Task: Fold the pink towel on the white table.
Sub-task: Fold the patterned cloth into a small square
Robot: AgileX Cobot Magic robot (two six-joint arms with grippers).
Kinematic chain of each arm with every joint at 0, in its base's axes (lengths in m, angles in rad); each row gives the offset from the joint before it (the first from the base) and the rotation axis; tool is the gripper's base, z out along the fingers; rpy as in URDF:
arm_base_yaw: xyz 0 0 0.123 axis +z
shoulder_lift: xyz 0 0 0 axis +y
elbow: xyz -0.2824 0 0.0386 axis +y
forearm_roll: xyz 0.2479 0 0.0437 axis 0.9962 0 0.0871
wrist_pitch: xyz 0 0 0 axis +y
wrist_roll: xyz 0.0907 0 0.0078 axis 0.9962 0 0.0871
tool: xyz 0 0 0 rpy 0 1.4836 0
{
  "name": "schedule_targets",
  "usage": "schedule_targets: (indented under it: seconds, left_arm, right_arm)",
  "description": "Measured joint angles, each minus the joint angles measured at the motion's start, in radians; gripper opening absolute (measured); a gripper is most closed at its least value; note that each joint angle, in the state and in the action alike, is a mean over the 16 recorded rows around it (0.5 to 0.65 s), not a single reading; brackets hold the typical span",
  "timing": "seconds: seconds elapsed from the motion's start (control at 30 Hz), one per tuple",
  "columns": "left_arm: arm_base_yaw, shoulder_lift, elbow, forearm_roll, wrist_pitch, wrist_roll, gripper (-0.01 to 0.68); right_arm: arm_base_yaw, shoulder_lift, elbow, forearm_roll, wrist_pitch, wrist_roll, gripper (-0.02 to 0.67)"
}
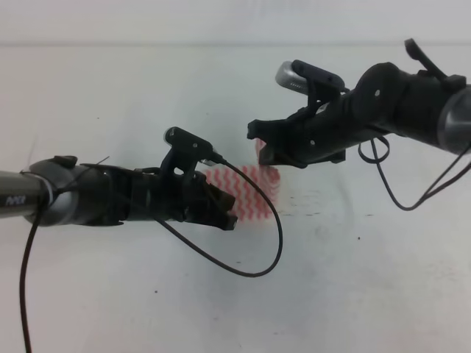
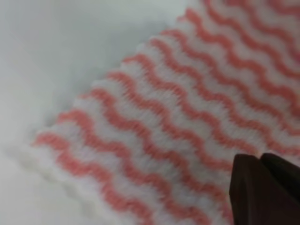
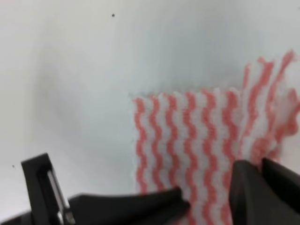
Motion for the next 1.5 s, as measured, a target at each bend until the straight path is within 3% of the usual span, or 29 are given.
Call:
schedule_targets:
  seconds: [0.83, 1.5]
  left_arm:
    - [0.037, -0.064, 0.003, 0.013, -0.033, -0.002, -0.003]
    - [0.075, 0.015, 0.007, 0.004, 0.053, -0.012, -0.003]
  right_arm:
    - [0.0, 0.037, -0.033, 0.019, -0.017, -0.001, -0.016]
    - [0.013, 0.035, -0.033, 0.047, -0.023, -0.025, -0.016]
